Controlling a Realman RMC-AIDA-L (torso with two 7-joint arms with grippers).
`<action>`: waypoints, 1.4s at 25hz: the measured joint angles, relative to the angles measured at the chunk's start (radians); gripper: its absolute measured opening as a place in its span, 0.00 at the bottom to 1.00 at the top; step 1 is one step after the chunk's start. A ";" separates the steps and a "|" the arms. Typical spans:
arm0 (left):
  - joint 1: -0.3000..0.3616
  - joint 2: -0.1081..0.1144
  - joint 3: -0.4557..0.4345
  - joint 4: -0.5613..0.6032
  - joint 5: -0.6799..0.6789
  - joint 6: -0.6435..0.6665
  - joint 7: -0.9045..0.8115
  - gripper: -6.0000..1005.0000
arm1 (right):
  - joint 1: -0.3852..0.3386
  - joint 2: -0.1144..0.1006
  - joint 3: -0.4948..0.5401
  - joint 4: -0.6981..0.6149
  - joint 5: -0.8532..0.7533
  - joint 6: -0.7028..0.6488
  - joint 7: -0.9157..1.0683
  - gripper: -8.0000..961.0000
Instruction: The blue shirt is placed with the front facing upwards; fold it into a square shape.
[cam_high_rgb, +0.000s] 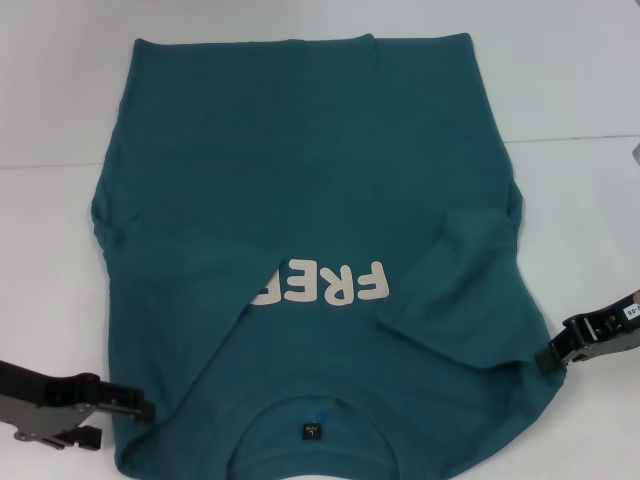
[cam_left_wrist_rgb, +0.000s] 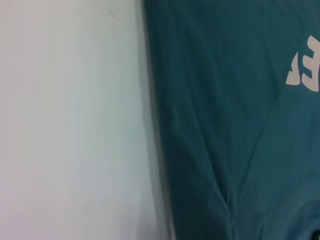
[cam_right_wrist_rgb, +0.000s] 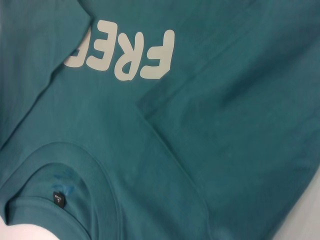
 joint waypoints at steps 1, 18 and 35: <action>-0.002 0.000 0.001 -0.006 0.000 -0.004 0.000 0.86 | 0.000 0.000 0.000 0.000 0.001 0.000 -0.001 0.04; -0.046 -0.003 0.026 -0.063 -0.001 -0.031 -0.010 0.86 | -0.002 -0.009 0.009 0.000 0.011 0.001 -0.007 0.04; -0.063 -0.004 0.103 -0.063 0.032 -0.076 -0.024 0.49 | -0.002 -0.016 0.022 0.000 0.033 -0.004 -0.020 0.04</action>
